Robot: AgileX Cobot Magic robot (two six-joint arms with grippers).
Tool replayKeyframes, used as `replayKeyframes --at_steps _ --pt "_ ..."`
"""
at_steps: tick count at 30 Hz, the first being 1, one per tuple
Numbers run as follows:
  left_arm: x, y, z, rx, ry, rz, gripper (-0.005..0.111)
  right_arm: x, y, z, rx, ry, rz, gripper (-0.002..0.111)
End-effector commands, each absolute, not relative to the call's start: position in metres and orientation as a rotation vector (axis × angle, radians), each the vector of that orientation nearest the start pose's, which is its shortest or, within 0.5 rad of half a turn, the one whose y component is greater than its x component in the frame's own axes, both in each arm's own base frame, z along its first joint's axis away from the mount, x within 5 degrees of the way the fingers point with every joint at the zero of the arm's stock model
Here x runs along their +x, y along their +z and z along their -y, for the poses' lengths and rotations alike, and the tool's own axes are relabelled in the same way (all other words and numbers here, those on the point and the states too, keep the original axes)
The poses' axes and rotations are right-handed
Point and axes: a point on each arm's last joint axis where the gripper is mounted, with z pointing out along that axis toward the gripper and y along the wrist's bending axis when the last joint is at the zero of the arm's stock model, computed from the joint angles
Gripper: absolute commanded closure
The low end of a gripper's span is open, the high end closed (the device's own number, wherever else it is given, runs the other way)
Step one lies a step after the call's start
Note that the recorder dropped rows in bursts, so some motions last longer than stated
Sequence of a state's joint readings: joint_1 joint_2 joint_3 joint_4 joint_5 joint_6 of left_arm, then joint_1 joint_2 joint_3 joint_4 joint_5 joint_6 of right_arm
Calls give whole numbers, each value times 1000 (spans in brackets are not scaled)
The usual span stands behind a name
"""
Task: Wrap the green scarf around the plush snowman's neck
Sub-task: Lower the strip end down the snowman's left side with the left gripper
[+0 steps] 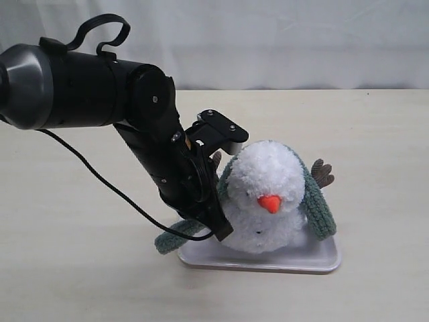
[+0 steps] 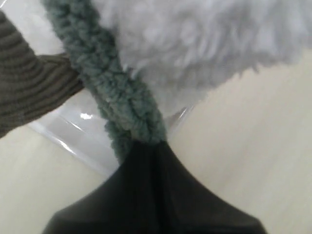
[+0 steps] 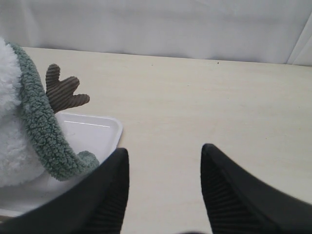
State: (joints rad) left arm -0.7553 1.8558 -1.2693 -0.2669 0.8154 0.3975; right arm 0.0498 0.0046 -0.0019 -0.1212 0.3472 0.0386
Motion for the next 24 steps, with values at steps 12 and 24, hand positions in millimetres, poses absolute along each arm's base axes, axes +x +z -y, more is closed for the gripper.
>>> replayKeyframes --at_steps 12,24 --pt "262 197 269 1380 -361 -2505 61 54 183 1 -78 -52 -1822 64" --pt "263 217 261 1426 -260 -2407 57 54 183 1 -78 -52 -1822 64"
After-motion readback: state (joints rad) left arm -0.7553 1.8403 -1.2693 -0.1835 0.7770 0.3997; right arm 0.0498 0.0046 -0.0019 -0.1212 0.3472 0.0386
